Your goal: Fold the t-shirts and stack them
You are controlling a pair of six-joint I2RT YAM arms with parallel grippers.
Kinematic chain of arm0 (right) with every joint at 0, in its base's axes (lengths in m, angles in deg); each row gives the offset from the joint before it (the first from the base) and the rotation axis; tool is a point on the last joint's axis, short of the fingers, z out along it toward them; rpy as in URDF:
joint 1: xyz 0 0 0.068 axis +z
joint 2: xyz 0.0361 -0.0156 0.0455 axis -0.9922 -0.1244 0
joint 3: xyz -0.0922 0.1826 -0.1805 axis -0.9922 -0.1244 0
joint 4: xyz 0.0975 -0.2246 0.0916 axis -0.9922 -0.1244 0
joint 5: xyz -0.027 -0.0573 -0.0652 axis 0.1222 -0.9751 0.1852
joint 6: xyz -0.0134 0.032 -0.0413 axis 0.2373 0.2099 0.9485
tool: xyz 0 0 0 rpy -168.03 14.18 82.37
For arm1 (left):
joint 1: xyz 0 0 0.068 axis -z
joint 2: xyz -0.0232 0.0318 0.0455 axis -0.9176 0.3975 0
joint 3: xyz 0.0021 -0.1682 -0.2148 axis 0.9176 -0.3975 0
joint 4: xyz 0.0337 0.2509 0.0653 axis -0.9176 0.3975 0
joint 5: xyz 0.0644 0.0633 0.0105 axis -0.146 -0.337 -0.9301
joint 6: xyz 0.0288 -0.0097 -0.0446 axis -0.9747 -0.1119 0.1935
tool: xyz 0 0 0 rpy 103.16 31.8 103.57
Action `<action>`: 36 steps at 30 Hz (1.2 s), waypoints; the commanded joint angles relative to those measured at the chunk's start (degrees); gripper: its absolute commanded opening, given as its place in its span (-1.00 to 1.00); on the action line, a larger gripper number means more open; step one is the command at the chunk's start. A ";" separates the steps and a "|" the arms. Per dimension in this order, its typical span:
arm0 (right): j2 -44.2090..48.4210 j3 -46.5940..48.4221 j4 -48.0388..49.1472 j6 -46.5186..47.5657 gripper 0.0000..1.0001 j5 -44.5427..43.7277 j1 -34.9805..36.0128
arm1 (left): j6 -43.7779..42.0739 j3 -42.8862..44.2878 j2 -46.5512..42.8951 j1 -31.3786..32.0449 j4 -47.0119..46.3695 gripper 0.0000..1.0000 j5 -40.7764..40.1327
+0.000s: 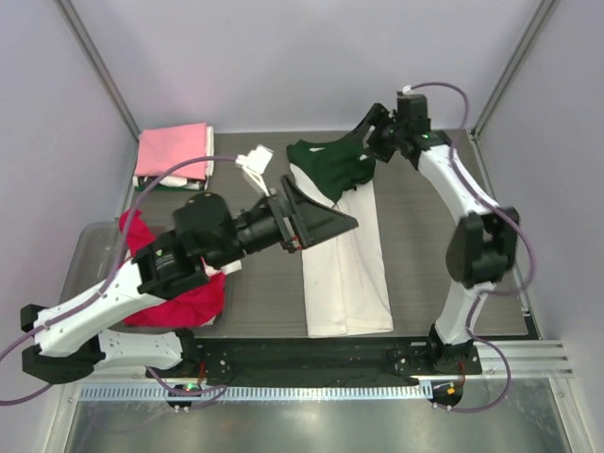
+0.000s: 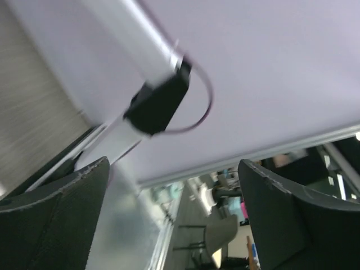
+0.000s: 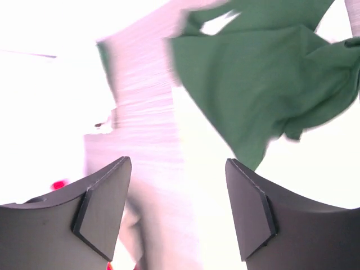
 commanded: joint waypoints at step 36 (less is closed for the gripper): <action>49.44 -49.59 -3.39 0.63 0.54 -10.45 0.18 | 0.46 18.91 -3.15 -0.18 -3.61 0.99 -6.41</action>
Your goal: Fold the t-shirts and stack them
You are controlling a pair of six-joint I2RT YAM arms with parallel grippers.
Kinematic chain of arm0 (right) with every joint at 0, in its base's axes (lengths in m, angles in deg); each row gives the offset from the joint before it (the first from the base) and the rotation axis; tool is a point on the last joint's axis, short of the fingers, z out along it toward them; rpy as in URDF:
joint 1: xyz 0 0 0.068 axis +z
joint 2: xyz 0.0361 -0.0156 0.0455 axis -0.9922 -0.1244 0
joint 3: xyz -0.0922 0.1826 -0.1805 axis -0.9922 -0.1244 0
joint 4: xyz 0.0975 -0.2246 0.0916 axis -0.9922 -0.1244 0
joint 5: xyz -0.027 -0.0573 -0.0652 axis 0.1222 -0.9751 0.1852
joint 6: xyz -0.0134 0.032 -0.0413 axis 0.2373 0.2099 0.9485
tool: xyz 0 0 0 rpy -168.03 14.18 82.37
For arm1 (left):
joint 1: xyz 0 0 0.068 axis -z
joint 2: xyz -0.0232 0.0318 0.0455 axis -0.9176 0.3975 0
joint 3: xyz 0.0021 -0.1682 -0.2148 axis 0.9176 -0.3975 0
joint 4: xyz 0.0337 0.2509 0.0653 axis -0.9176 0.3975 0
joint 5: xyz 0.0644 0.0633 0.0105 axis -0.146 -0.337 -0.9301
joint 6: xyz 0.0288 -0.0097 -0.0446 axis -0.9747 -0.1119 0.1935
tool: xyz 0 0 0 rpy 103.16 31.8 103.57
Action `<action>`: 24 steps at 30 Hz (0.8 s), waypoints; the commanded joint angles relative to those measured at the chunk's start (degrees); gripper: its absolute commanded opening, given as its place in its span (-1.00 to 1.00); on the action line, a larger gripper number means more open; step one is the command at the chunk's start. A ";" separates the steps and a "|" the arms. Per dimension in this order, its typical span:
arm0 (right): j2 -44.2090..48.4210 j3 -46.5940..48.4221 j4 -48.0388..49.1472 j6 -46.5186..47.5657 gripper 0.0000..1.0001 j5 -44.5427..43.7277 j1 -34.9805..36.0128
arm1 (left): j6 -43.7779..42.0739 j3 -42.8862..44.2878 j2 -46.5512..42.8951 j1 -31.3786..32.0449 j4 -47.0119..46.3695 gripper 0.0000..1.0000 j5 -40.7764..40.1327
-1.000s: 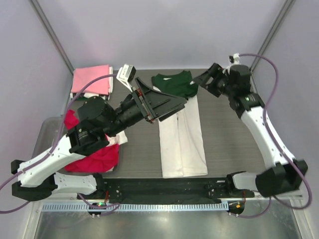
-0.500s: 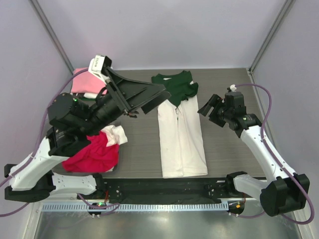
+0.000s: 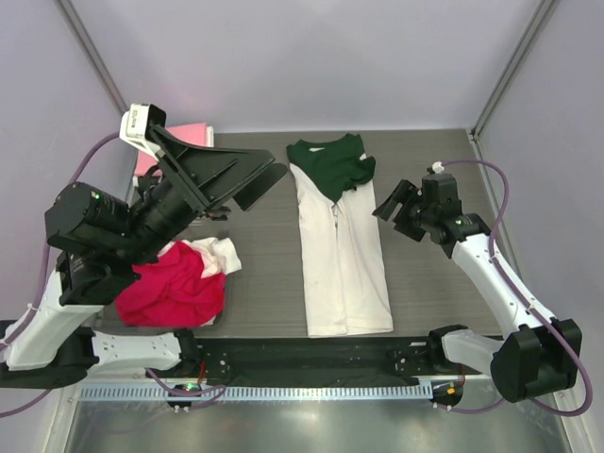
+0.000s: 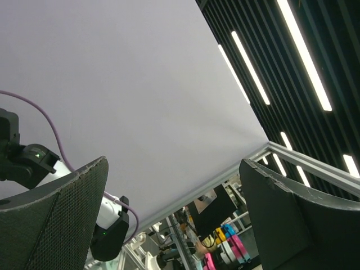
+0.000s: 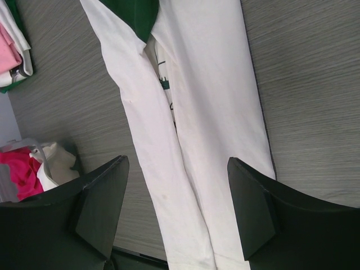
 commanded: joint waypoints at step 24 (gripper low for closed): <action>2.48 -2.04 -0.60 3.84 0.54 -3.99 0.01 | -1.31 2.09 5.73 -0.16 1.38 0.99 2.34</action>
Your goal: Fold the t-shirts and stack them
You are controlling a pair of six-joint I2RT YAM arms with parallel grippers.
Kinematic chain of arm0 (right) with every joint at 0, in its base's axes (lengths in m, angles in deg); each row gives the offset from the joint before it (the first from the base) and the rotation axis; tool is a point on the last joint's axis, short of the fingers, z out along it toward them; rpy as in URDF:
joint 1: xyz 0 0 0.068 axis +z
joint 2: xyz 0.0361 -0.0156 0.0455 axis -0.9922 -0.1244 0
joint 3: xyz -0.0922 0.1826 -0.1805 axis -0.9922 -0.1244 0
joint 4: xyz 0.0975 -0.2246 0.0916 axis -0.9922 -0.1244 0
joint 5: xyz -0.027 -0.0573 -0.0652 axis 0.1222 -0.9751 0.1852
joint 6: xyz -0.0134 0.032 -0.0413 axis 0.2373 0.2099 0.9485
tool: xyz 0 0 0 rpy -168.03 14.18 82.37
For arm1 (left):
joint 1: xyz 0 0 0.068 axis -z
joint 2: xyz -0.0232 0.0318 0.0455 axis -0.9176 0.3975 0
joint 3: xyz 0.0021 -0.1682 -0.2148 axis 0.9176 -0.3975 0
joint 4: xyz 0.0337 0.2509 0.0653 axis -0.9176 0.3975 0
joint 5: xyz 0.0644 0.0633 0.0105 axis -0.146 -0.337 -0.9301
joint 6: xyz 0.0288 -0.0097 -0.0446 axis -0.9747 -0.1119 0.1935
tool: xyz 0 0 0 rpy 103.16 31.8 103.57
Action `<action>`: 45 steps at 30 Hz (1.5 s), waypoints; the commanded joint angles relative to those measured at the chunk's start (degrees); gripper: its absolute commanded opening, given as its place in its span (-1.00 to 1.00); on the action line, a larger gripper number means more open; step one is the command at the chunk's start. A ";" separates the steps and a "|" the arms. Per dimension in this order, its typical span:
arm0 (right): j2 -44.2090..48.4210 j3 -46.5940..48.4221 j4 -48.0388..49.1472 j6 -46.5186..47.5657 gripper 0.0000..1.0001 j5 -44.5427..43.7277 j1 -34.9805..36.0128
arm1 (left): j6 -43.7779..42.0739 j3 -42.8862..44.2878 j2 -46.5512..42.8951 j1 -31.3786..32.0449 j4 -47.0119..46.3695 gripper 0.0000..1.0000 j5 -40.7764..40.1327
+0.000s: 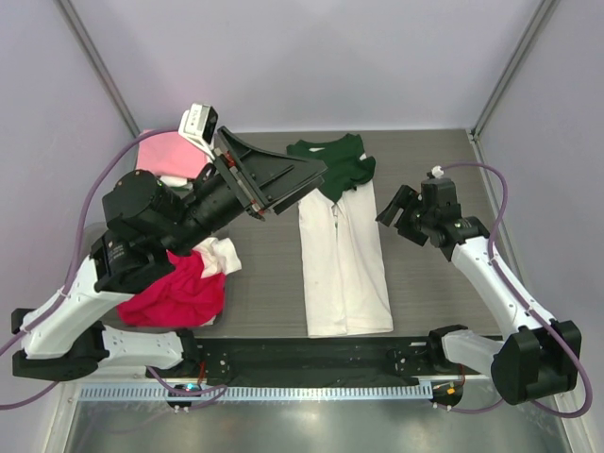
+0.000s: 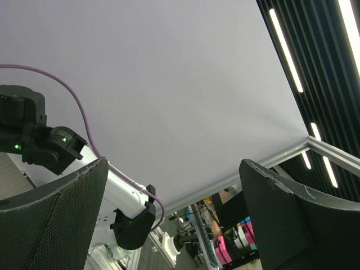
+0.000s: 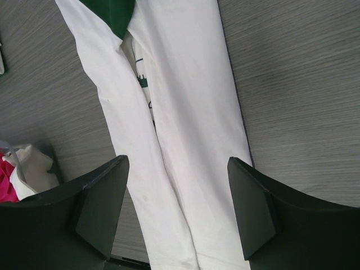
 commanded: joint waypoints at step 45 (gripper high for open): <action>34.75 -26.31 -24.84 -9.07 0.29 10.08 -1.66 | 10.82 -52.97 4.63 -3.07 10.72 0.58 -4.78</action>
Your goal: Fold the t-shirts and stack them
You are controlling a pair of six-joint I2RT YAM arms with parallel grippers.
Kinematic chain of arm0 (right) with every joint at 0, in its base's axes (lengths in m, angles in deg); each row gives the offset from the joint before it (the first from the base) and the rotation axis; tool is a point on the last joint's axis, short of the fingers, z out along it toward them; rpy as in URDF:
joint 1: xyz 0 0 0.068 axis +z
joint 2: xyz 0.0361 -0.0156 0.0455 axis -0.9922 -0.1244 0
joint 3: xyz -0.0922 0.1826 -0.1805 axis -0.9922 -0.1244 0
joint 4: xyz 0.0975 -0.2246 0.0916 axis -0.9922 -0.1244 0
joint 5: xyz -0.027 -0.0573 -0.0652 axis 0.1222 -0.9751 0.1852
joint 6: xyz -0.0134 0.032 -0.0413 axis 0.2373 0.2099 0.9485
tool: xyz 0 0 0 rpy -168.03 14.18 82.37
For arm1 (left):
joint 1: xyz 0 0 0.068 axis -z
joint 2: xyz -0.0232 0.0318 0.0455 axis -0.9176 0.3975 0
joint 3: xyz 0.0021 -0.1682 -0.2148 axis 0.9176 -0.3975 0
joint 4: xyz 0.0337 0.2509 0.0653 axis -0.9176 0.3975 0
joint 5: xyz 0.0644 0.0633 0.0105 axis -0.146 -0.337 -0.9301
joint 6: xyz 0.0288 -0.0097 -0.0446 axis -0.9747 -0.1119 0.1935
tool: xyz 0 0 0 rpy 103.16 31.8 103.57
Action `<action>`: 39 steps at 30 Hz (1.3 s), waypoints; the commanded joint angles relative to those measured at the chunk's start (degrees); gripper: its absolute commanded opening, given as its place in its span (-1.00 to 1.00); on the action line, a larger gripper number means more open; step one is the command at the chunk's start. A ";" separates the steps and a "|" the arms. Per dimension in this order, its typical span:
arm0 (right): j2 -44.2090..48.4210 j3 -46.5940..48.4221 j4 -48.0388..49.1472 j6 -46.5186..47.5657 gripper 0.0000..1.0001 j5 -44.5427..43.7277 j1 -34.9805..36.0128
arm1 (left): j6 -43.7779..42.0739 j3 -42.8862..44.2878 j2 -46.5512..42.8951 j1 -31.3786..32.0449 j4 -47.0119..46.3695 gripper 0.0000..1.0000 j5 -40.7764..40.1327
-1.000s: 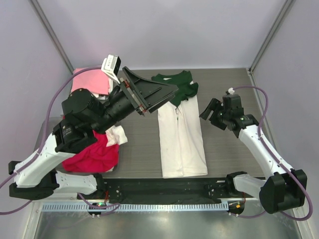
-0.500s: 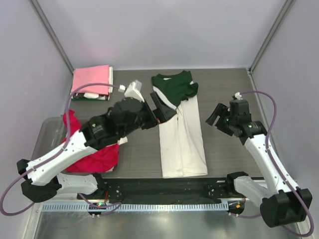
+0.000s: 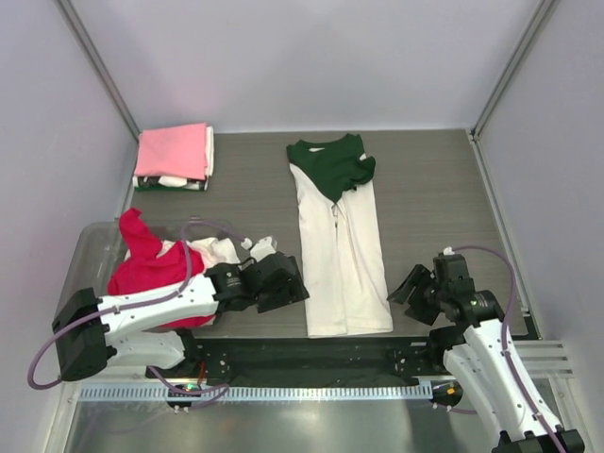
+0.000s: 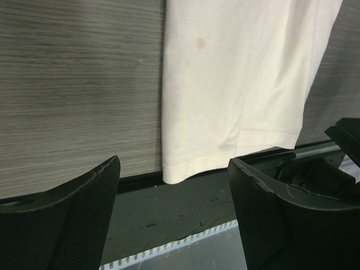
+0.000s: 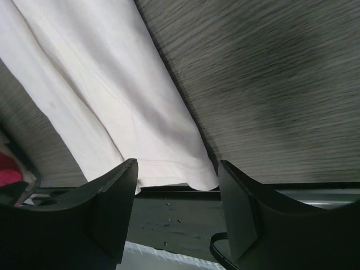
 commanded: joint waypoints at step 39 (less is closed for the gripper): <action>-0.29 -11.22 4.28 -6.44 -0.79 6.99 1.47 | 11.81 -7.16 15.37 11.11 -20.62 -0.66 0.23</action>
